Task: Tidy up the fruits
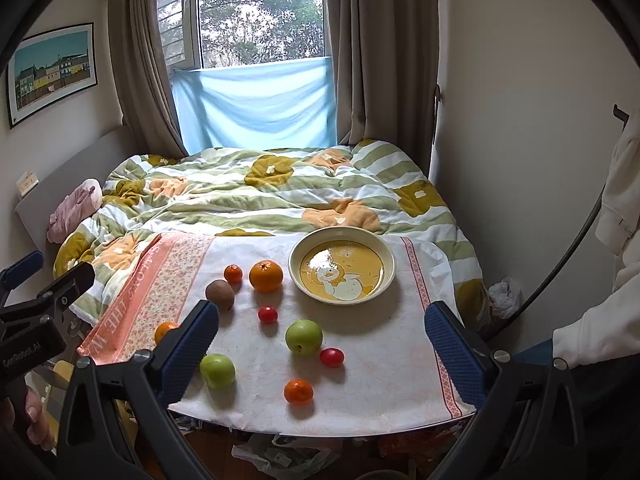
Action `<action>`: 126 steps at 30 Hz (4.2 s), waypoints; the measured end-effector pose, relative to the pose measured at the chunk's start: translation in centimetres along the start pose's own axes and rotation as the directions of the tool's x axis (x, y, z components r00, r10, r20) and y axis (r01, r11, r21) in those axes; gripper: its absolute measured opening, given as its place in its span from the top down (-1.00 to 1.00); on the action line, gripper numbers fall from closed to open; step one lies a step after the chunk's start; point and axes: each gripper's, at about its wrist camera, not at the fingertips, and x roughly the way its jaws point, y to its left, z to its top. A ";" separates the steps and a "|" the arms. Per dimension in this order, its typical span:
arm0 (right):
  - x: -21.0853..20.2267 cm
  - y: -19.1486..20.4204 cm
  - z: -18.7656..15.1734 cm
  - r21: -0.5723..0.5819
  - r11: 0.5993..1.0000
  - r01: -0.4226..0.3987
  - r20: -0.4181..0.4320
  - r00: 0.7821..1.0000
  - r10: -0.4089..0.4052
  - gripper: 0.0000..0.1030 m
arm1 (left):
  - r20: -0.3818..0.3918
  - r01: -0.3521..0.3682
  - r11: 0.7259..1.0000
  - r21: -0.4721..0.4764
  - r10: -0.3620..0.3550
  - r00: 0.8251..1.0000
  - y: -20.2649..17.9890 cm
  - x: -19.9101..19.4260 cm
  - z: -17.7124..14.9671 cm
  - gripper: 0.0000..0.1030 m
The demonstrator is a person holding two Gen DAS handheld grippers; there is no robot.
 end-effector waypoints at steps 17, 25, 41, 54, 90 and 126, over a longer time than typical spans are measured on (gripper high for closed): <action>-0.1 0.0 -0.1 0.003 1.000 0.002 0.001 1.000 -0.002 -0.99 | -0.002 0.004 1.000 0.000 -0.004 1.000 0.1 0.0 0.0 -1.00; -0.2 0.2 -0.3 0.012 1.000 0.008 0.001 1.000 -0.008 -0.99 | -0.003 0.010 1.000 0.002 -0.010 1.000 0.1 0.1 -0.1 -1.00; -0.2 0.1 -0.3 0.014 1.000 0.003 -0.002 1.000 -0.003 -0.99 | -0.001 0.011 1.000 0.004 -0.011 1.000 0.1 0.1 0.0 -1.00; -0.3 0.2 -0.3 0.014 1.000 0.004 -0.003 1.000 -0.004 -0.99 | -0.001 0.011 1.000 0.004 -0.011 1.000 0.0 0.1 -0.1 -1.00; 8.6 4.9 -3.9 -0.037 0.972 -0.233 -0.216 0.951 0.220 -1.00 | -0.190 0.103 0.995 -0.013 -0.103 0.976 7.9 7.9 -5.2 -1.00; 16.7 13.0 -11.5 -0.027 0.977 -0.211 -0.382 0.905 0.185 -0.39 | -0.507 0.346 0.938 -0.015 -0.305 0.806 8.7 22.2 -11.9 -0.61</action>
